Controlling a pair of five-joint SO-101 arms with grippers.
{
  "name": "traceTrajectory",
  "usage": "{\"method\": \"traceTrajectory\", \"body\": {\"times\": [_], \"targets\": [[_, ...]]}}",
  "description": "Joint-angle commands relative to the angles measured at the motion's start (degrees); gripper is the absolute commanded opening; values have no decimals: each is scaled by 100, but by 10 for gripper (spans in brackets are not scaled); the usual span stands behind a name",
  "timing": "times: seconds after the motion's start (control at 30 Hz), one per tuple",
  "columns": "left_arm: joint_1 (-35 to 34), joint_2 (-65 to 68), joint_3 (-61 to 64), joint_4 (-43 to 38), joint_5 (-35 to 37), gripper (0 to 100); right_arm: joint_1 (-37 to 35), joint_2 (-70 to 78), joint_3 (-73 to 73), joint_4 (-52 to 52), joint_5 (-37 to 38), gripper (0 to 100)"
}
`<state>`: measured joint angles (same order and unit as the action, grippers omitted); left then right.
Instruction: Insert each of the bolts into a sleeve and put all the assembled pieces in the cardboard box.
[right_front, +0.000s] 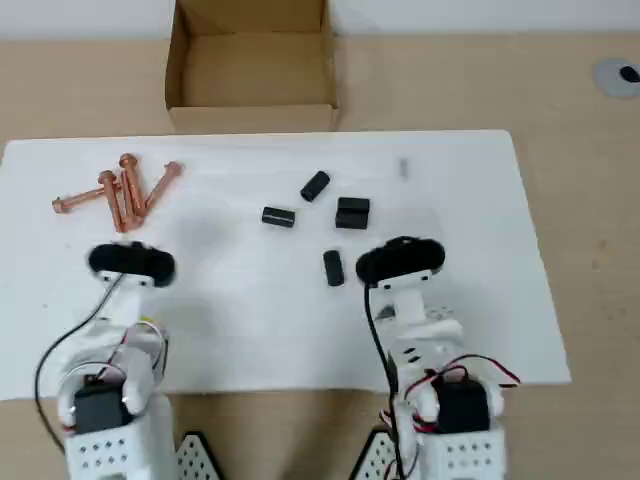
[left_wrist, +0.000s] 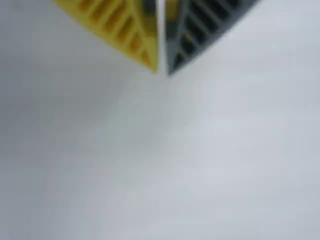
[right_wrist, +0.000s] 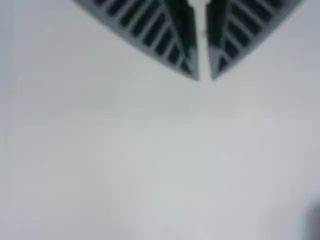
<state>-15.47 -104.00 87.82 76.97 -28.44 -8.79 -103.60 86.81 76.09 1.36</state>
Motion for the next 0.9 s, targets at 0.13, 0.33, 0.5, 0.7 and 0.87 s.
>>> {"method": "traceTrajectory", "body": {"times": [0.13, 0.33, 0.5, 0.7, 0.87], "targets": [[-519, 910, -1829, -18, 193, 10, 347, 365, -1279, -88, 26, 10], [-563, 3345, -3859, 18, 1029, 10, 347, 2536, -2853, -97, -9, 10], [-545, 5499, -5916, 721, 1688, 10, 338, 4418, -4497, -97, -18, 10], [-563, 7890, -7763, 1459, 1793, 10, 303, 6273, -5912, -79, -633, 10], [-571, 9262, -9090, 1600, 1776, 10, 57, 7521, -6510, -53, -844, 10]]}}
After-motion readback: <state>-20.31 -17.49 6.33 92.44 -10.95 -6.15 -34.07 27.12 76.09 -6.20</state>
